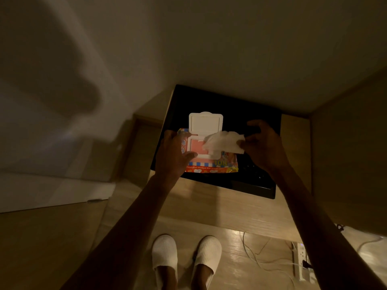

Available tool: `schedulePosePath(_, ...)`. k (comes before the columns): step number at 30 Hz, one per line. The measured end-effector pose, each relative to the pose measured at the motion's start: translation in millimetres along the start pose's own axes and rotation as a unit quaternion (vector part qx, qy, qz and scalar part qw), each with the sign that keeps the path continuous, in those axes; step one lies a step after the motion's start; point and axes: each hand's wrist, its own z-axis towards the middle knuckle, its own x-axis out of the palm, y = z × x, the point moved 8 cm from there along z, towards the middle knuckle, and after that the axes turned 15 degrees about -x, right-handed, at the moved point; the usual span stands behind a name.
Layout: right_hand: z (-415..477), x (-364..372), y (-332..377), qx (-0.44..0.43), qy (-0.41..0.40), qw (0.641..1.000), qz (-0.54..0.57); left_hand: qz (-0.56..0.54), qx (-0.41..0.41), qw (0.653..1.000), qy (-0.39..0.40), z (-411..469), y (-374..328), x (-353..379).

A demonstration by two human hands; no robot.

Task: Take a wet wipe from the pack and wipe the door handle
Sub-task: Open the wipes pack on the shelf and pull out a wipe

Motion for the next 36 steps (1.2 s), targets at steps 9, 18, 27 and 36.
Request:
schedulePosePath(9,-7,2,-4,0.044,0.089,0.993,0.058,0.002,-0.003,1.0,-0.005,-1,-1,0)
schedulePosePath(18,-17,15,-2,-0.055,0.134,0.987,-0.061,-0.014,-0.006,1.0,0.005,2,4,4)
schedulePosePath(27,-9,6,21,-0.201,0.116,0.949,-0.213,-0.004,-0.007,1.0,0.002,1,0,3)
schedulePosePath(36,-3,-21,50,-0.244,-0.028,0.96,-0.135,-0.018,-0.021,1.0,0.005,-3,0,0)
